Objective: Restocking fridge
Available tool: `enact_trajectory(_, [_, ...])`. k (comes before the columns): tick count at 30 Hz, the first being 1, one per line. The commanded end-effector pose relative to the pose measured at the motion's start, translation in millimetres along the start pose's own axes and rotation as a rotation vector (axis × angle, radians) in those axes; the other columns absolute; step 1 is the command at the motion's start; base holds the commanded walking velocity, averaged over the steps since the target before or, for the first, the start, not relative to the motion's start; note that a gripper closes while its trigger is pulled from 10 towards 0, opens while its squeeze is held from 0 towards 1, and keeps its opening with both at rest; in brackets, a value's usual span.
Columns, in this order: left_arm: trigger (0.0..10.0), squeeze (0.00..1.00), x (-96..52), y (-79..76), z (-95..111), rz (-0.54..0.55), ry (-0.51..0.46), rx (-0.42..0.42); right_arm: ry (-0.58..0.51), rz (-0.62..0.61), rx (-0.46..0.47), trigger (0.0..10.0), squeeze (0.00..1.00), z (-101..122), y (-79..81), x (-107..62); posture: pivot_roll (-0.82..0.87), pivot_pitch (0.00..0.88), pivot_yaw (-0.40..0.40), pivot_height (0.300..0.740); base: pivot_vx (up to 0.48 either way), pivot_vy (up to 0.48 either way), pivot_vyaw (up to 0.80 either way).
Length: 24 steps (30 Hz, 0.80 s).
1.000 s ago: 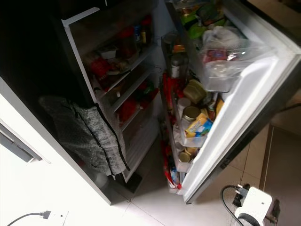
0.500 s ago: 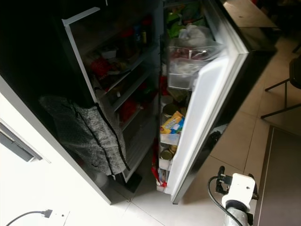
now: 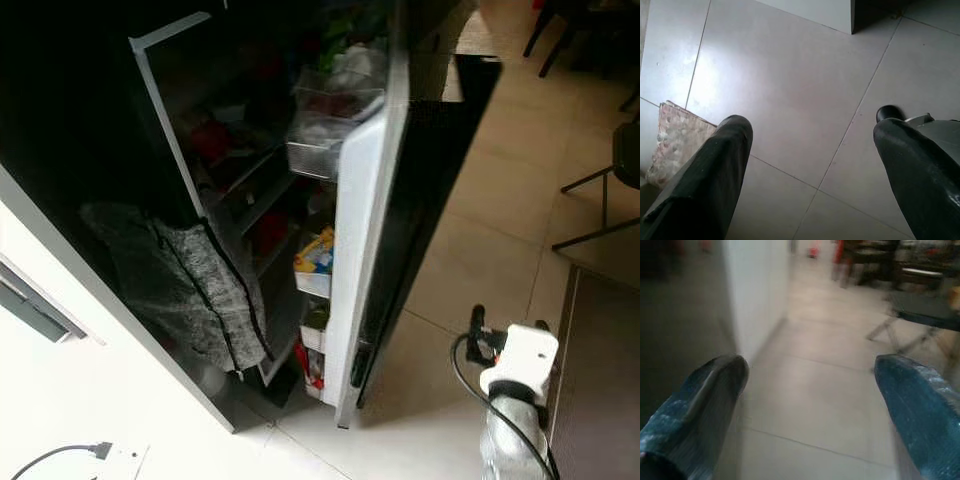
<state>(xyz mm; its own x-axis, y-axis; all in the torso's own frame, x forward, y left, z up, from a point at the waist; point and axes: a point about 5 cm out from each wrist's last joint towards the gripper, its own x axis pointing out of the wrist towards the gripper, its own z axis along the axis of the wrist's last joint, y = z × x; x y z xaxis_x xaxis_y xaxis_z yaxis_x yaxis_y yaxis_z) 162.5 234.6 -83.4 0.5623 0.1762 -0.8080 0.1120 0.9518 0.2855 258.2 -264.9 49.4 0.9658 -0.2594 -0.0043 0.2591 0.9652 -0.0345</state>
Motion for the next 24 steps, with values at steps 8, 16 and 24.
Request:
enact_trajectory(8, [10.0,0.0,-1.6,1.3,-9,0.002,0.032,0.009,-0.088,0.328,-0.005,10.0,0.0,44,37.7,26.5,-0.03,0.077,0.017,0.74,0.0,0.0,0.0])
enact_trajectory(16, [10.0,0.0,-1.8,1.9,-10,0.004,0.037,0.012,-0.124,0.566,-0.006,10.0,0.0,68,86.7,29.8,-0.03,0.062,0.022,0.74,0.0,0.0,0.0])
enact_trajectory(24, [10.0,0.0,-2.0,1.8,-10,0.005,0.037,0.012,-0.163,0.612,0.039,10.0,0.0,87,113.9,34.7,-0.02,0.067,0.025,0.74,0.0,0.0,0.0])
